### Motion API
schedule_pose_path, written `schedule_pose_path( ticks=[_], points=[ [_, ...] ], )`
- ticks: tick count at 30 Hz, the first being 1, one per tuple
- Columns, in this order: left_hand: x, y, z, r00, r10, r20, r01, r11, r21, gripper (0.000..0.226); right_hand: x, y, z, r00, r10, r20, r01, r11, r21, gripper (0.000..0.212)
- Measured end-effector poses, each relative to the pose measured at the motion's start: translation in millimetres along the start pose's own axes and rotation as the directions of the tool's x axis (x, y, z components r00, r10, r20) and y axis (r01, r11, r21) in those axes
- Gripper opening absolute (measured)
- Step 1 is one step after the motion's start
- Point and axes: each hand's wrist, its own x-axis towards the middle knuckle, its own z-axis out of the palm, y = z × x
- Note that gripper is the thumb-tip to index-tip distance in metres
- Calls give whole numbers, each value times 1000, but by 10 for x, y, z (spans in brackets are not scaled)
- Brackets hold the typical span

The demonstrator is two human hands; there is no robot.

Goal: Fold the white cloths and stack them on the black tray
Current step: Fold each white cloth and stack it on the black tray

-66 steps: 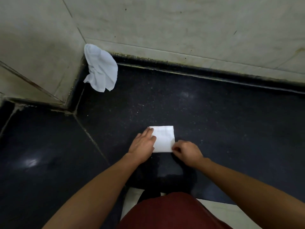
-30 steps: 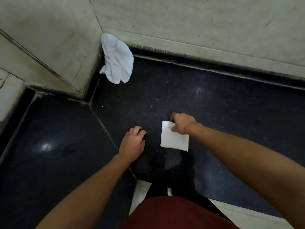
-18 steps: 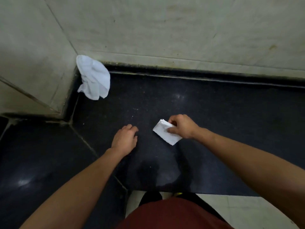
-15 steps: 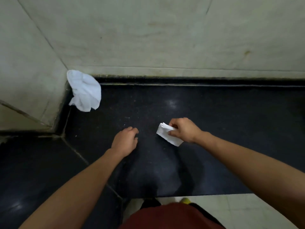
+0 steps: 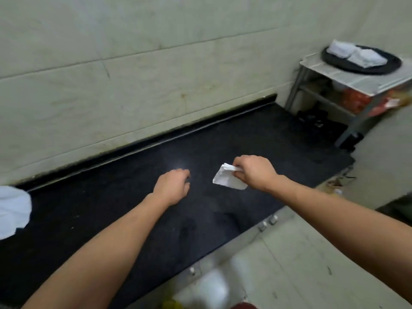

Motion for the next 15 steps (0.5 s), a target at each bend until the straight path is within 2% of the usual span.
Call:
schedule_pose_path(
  ticks=[7,15],
  points=[
    [583,1812,110,964,267,5,-267,964,21,28,-948,1417,-397,974,215,-66,-220,973,-72,22],
    [1371,3002,216,896,441,55,-443,895,47,26,-1508,2633,-565,898,427,-106,-433,900,-39,19]
  ],
)
